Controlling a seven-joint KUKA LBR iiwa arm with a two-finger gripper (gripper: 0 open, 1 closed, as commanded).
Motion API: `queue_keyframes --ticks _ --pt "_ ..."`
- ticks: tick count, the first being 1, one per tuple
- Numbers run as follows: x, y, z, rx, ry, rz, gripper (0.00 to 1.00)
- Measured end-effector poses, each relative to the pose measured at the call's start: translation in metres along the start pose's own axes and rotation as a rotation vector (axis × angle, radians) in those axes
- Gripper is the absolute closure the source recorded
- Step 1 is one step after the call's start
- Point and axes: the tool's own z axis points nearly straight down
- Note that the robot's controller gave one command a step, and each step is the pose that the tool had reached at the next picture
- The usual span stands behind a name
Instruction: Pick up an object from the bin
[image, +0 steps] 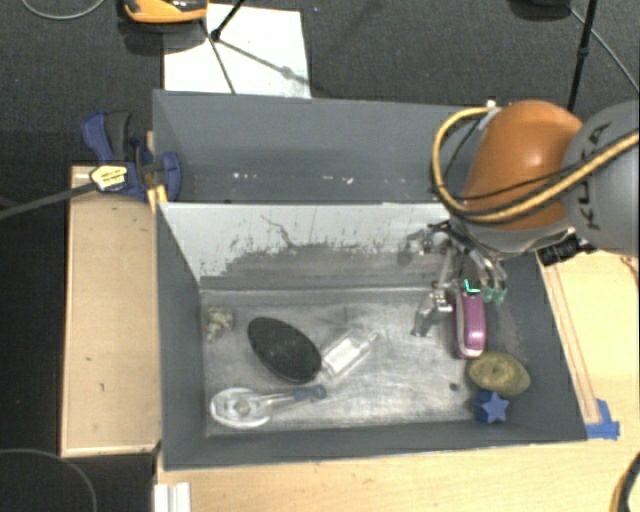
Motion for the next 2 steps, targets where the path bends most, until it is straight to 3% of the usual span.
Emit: queue_keyframes --ticks 1,2 --pt "0.032 0.089 0.112 0.0 -0.007 -0.368 0.0" --pt "0.07 0.058 0.082 0.001 -0.006 -0.051 0.0"
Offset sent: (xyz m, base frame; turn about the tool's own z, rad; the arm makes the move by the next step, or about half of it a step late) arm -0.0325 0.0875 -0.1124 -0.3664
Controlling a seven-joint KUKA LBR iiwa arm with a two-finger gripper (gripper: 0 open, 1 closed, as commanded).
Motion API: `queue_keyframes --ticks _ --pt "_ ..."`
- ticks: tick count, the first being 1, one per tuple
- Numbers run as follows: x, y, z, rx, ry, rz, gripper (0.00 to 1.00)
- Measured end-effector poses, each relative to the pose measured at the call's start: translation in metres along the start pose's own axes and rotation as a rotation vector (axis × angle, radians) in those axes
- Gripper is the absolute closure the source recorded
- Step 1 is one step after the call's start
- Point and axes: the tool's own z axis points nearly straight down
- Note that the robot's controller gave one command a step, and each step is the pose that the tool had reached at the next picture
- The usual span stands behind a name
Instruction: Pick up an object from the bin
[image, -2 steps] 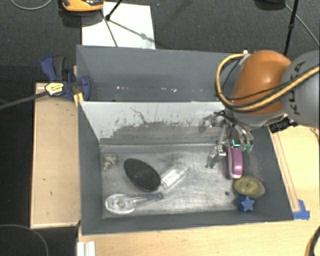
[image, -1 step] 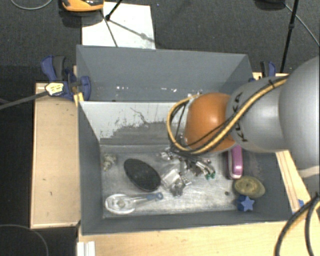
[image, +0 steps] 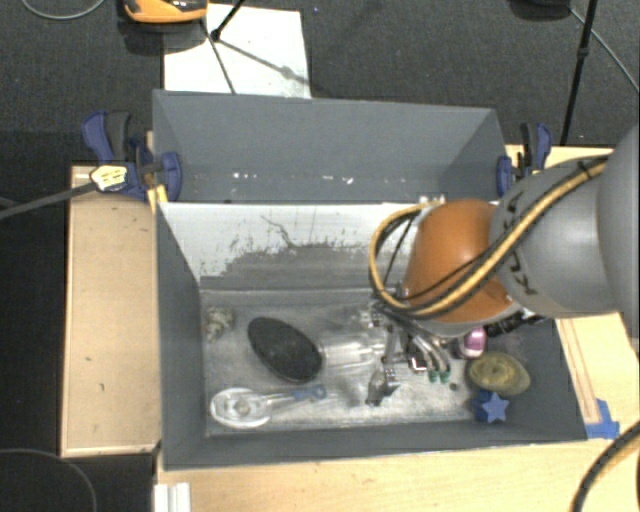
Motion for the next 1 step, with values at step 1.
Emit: queue_keyframes --ticks 1 --pt "-0.0038 0.0077 -0.0075 -0.001 -0.005 -0.097 0.0"
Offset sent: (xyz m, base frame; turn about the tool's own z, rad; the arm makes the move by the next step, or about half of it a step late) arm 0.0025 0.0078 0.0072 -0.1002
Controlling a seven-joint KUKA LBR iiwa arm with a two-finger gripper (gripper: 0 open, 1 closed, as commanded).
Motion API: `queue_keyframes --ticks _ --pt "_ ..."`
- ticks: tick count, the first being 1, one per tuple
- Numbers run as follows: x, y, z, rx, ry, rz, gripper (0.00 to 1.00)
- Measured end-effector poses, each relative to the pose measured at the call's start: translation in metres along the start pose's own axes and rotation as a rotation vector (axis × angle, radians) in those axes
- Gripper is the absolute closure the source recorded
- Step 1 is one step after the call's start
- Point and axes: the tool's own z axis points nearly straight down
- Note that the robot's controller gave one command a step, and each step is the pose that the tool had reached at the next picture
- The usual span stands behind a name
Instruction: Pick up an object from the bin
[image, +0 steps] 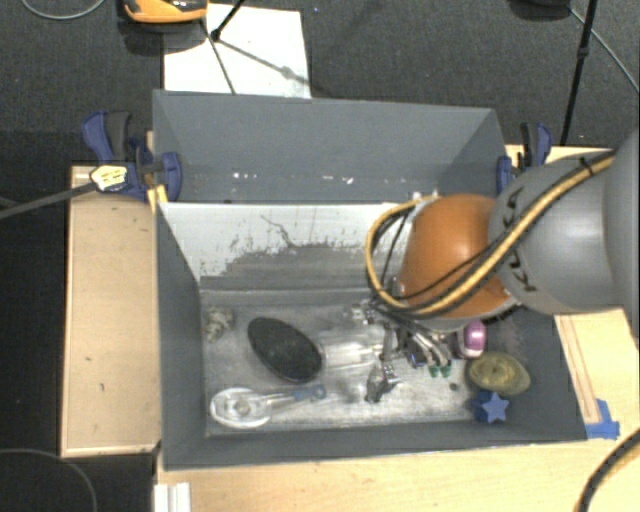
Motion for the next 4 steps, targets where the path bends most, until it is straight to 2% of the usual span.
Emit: queue_keyframes --ticks 1,2,3,4 --pt "-0.006 0.005 0.039 0.0 0.006 -0.04 0.0" --pt "-0.007 0.004 0.038 0.0 0.003 -0.039 0.0" --pt "-0.007 0.005 0.037 0.0 0.005 -0.039 1.0" --pt "-0.008 0.004 0.022 0.0 0.0 -0.039 1.0"
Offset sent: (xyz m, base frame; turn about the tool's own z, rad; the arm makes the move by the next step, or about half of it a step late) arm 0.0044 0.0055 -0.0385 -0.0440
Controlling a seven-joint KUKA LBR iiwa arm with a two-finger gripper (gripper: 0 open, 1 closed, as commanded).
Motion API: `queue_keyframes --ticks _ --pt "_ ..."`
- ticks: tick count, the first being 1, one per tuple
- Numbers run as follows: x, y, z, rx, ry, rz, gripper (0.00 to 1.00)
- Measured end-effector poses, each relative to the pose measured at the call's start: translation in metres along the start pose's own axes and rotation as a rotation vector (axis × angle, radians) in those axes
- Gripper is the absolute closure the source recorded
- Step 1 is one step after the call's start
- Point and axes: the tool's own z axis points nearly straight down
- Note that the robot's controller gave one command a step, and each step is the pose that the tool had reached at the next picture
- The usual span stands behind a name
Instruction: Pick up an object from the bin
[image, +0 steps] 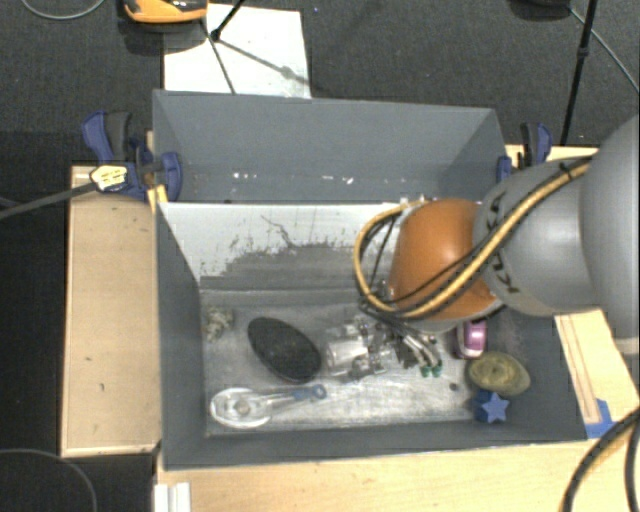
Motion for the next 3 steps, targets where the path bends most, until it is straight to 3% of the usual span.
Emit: queue_keyframes --ticks 1,2,3 --pt "-0.002 0.0 -0.05 0.0 -0.001 0.001 1.0" --pt "-0.003 0.0 -0.052 0.0 0.001 0.002 1.0" --pt "-0.006 0.0 -0.118 0.0 -0.003 0.003 1.0"
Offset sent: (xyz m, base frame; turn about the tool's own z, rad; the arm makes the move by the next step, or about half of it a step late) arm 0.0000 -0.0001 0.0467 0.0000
